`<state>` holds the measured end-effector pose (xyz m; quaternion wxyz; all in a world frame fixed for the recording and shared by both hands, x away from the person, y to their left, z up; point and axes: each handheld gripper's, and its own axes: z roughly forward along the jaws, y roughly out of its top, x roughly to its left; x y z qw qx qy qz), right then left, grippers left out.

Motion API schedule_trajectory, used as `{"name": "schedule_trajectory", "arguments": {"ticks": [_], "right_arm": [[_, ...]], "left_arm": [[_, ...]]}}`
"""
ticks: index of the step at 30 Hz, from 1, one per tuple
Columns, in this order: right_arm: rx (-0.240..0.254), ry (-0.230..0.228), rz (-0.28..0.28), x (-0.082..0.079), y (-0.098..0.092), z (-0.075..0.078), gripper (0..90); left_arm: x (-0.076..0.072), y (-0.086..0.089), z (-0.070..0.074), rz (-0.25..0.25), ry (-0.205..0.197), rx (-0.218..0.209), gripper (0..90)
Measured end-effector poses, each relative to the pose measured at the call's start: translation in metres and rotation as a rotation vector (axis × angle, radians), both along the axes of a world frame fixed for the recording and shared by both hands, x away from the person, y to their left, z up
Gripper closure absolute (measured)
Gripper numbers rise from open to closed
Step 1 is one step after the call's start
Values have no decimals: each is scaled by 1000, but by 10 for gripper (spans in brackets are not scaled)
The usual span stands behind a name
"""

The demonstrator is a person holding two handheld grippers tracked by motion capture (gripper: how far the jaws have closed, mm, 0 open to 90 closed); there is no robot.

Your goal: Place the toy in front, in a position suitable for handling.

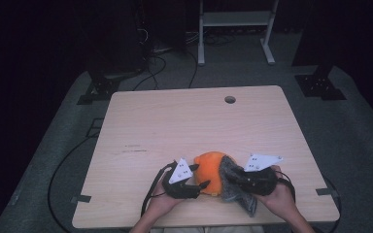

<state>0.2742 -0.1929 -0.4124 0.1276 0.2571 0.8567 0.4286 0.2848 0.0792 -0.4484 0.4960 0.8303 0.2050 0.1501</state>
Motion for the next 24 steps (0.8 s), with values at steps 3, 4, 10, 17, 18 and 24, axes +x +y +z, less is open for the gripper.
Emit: {"name": "schedule_trajectory", "arguments": {"ticks": [3,4,10,17,18,24], "right_arm": [[20,-45,-2,-6,-1,3,584],[24,-54,-7,-7,-2,4,573],[68,-79,-37,-1,2,5,549],[80,-33,-55,8,9,-1,745],[78,-31,-53,7,10,-1,752],[44,-37,-47,2,6,-1,782]], "left_arm": [[0,0,0,-2,0,-4,358],[0,-1,0,-3,-6,-2,359],[-2,-1,0,-17,-22,11,363],[6,3,14,18,28,-67,189],[7,4,16,28,33,-86,191],[8,1,4,54,37,-27,310]]}}
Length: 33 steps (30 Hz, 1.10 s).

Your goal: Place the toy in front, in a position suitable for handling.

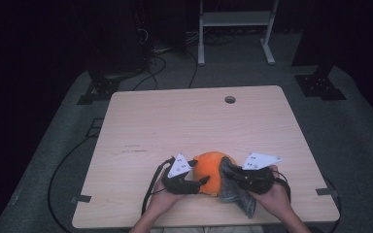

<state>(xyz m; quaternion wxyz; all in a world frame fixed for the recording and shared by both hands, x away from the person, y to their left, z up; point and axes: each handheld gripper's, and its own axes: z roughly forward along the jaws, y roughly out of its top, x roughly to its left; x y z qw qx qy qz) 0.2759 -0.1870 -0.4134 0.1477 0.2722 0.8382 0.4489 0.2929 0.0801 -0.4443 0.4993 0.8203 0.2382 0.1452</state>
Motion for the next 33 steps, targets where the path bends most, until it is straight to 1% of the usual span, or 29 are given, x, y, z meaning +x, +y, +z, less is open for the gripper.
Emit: {"name": "schedule_trajectory", "arguments": {"ticks": [2,5,6,7,9,10,11,12,13,14,15,16,18,19,20,22,23,24,25,26,27,28,29,30,32,33], "right_arm": [[-11,25,-17,-1,-9,-3,790],[-30,53,-58,-1,-27,-8,791],[-35,59,-71,-1,-29,-8,791],[-25,55,-81,-1,-33,-6,791],[36,43,-72,0,-33,2,791],[55,37,-64,2,-31,5,791],[68,38,-50,5,-27,8,790],[63,41,-46,7,-23,6,789],[48,50,-44,10,-21,2,788],[48,72,-38,12,-22,-3,789],[57,99,-36,13,-27,-6,789],[56,108,-42,13,-30,-7,789],[20,136,-68,11,-40,-12,789],[17,159,-71,11,-44,-16,790],[23,169,-71,11,-47,-17,790],[58,145,-64,12,-46,-10,790],[92,118,-48,12,-42,-1,790],[111,98,-34,13,-38,5,787],[101,89,-22,14,-32,8,786],[79,85,-23,15,-28,7,785],[67,94,-22,16,-27,3,785],[67,119,-16,18,-29,-3,786],[72,146,-15,20,-33,-7,786],[62,159,-27,20,-38,-8,786],[28,168,-54,19,-44,-10,787],[34,173,-63,17,-47,-10,788]], "left_arm": [[-1,1,0,-7,-5,1,323],[-2,0,-1,-13,-15,2,338],[-2,-1,-1,-13,-20,5,343],[-3,-2,-1,-17,-29,13,347],[-5,-3,-2,-25,-46,22,353],[-5,-3,-2,-24,-51,28,354],[-5,-3,-2,-24,-49,31,354],[-5,-2,-2,-24,-44,30,354],[-5,-1,-2,-26,-37,26,353],[-5,0,-3,-34,-34,20,354],[-5,0,-2,-34,-35,21,354],[-5,-1,-2,-35,-39,25,355],[-5,-1,-3,-37,-38,21,355],[-6,-1,-3,-38,-40,22,357],[-6,-1,-3,-38,-42,23,359],[-6,-2,-2,-42,-48,28,364],[-7,-3,-3,-42,-51,31,366],[-7,-2,-3,-41,-49,32,368],[-7,-2,-3,-41,-46,31,369],[-7,-1,-3,-43,-46,31,370],[-7,0,-4,-46,-43,28,372],[-8,0,-4,-54,-41,26,374],[-8,0,-3,-54,-48,30,374],[-9,-1,-3,-56,-52,36,374],[-9,-2,-3,-56,-56,37,374],[-10,-3,-3,-55,-60,40,374]]}}
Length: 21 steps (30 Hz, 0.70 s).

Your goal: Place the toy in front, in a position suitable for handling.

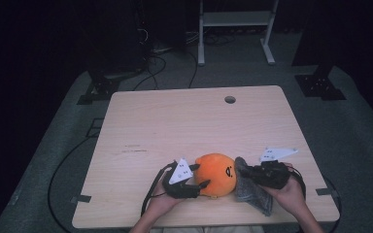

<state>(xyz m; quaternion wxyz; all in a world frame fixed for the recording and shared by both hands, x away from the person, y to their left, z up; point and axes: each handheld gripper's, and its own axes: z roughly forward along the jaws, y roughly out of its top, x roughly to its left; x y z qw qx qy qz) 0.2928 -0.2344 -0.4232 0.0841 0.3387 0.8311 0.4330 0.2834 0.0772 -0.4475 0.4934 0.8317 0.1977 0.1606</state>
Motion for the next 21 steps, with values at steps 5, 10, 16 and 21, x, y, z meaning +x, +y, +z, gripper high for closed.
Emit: {"name": "schedule_trajectory", "arguments": {"ticks": [5,10,16,21], "right_arm": [[112,-72,62,-6,13,23,784],[-15,-58,100,-5,25,3,786],[-36,-74,88,-12,15,9,787],[-32,-165,153,-22,38,25,783]], "left_arm": [[0,1,0,6,15,-16,366],[5,8,6,57,76,-84,95],[10,-4,-2,-12,165,-99,250],[2,-7,2,-19,83,-20,366]]}}
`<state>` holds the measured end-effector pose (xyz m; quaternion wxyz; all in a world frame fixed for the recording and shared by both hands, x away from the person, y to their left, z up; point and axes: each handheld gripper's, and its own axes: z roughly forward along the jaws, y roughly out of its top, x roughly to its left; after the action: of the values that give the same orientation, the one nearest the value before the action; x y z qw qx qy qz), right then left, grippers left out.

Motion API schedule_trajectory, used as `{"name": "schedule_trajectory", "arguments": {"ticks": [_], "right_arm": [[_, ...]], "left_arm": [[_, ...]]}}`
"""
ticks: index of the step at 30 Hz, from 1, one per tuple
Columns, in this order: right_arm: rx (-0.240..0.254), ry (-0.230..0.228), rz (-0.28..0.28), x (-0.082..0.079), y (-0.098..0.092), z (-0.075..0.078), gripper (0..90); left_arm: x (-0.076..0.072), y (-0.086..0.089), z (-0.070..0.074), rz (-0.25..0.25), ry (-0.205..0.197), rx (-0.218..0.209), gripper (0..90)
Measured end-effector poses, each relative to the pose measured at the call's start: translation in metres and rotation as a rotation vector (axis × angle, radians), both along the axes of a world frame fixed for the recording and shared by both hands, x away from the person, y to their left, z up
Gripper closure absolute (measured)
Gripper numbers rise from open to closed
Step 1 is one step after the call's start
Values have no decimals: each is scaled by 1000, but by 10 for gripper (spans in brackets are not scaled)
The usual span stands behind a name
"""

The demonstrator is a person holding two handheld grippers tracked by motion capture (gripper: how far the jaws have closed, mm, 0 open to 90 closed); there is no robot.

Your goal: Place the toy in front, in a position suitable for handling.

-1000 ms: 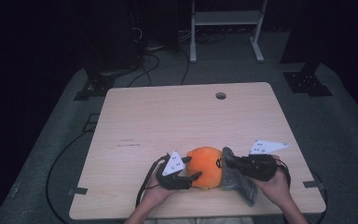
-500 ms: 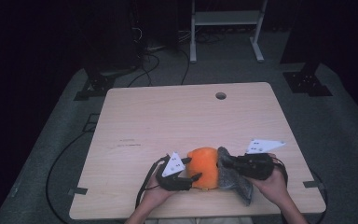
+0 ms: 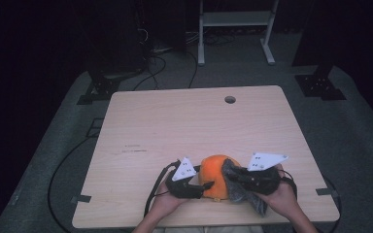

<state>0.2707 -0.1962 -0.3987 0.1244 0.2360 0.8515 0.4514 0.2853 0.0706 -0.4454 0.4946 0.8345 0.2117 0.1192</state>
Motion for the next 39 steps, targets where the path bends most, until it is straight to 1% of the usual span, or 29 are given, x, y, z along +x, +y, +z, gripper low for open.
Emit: {"name": "schedule_trajectory", "arguments": {"ticks": [1,2,3,5,7,8,9,10,11,12,13,14,15,16,17,18,19,21,23,24,25,27,29,31,33,35,36,37,39], "right_arm": [[-7,-1,0,1,2,-2,784],[3,17,-3,3,-1,-4,784],[-1,27,-15,5,-6,-6,786],[-41,30,-53,7,-16,-9,787],[-51,39,-74,5,-24,-10,788],[-36,39,-70,3,-25,-8,788],[4,35,-51,0,-25,-3,788],[39,30,-18,-4,-21,3,788],[55,21,14,-7,-14,7,788],[50,8,31,-8,-9,9,786],[22,-8,49,-9,1,11,785],[-8,-17,49,-9,6,8,785],[-29,-13,48,-6,8,4,785],[-32,-5,46,-4,8,0,786],[-29,12,38,-2,5,-4,787],[-23,19,33,-1,3,-5,787],[-19,22,26,-1,1,-4,788],[-29,5,20,-3,3,0,789],[-27,-25,48,-10,10,6,790],[-28,-29,63,-13,14,8,790],[-51,-42,73,-17,21,9,790],[-97,-61,73,-17,25,6,790],[-96,-48,56,-12,17,4,791],[-96,-36,17,-8,5,3,792],[-117,-35,-10,-7,-3,4,792],[-99,-36,-9,-10,-3,8,792],[-84,-37,0,-11,-1,10,792],[-46,-31,38,-12,5,13,792],[-35,-29,64,-13,13,15,790]], "left_arm": [[1,2,-1,0,8,-10,374],[2,3,-1,-1,17,-21,378],[2,3,-1,-2,19,-30,379],[2,2,0,-4,14,-29,378],[0,0,1,-7,3,-25,377],[-1,-2,1,-10,-11,-17,378],[-2,-3,2,-13,-21,-14,380],[-3,-5,3,-15,-33,-10,384],[-4,-6,3,-19,-44,-4,387],[-7,-8,4,-27,-65,7,390],[-8,-9,5,-30,-74,13,390],[-9,-9,5,-32,-73,19,390],[-9,-8,5,-34,-65,16,382],[-7,-7,5,-40,-44,-2,354],[-6,-6,4,-42,-27,-24,286],[-4,-7,3,-37,4,-40,249],[-3,-9,3,-33,7,-40,234],[-6,-12,2,-24,-28,-22,294],[-9,-13,3,-28,-56,-6,357],[-12,-14,4,-36,-80,16,372],[-13,-15,5,-35,-94,30,385],[-12,-14,4,-31,-89,31,399],[-10,-11,3,-28,-65,4,403],[-9,-10,3,-37,-56,-5,398],[-8,-11,2,-53,-36,-24,360],[-8,-11,2,-52,-50,-12,366],[-11,-13,2,-64,-76,1,374],[-13,-14,3,-71,-95,12,387],[-18,-18,4,-77,-135,48,391]]}}
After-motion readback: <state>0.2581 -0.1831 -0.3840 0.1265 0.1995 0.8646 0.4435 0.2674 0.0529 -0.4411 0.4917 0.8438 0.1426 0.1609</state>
